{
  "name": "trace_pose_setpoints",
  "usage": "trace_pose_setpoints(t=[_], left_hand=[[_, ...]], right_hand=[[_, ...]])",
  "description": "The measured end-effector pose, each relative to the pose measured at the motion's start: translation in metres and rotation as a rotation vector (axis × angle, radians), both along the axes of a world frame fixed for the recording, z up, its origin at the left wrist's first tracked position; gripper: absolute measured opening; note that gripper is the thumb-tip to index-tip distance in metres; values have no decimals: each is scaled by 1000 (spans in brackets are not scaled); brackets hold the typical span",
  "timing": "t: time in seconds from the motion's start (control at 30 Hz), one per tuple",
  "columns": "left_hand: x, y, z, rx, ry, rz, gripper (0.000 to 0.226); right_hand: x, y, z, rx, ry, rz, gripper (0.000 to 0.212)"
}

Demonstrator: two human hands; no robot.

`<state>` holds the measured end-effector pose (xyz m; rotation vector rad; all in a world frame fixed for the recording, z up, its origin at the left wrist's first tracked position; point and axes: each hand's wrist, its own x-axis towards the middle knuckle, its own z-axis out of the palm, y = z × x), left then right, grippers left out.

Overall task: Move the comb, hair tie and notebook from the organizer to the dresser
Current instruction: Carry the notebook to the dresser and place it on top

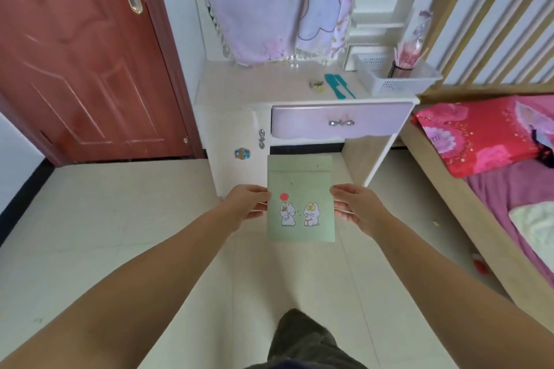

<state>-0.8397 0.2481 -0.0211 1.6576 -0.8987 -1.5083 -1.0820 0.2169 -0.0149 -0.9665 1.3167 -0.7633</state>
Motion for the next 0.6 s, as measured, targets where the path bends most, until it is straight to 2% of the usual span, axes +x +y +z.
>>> trace_pose_setpoints(t=[0.2,0.3,0.5,0.6], left_hand=[[24,-148,3,14,12,93,7],[45,-215,-5,33,3,128,14],[90,-372,-21,25,-98,75,6],[102,-443,-25,48,-218,19,9]], right_hand=[[33,-175,8,7,61,58,11],[60,-251,-2,10,75,89,15],[112,-402,-28,26,123,24,9],[130,-461,-34,35,208,21,5]])
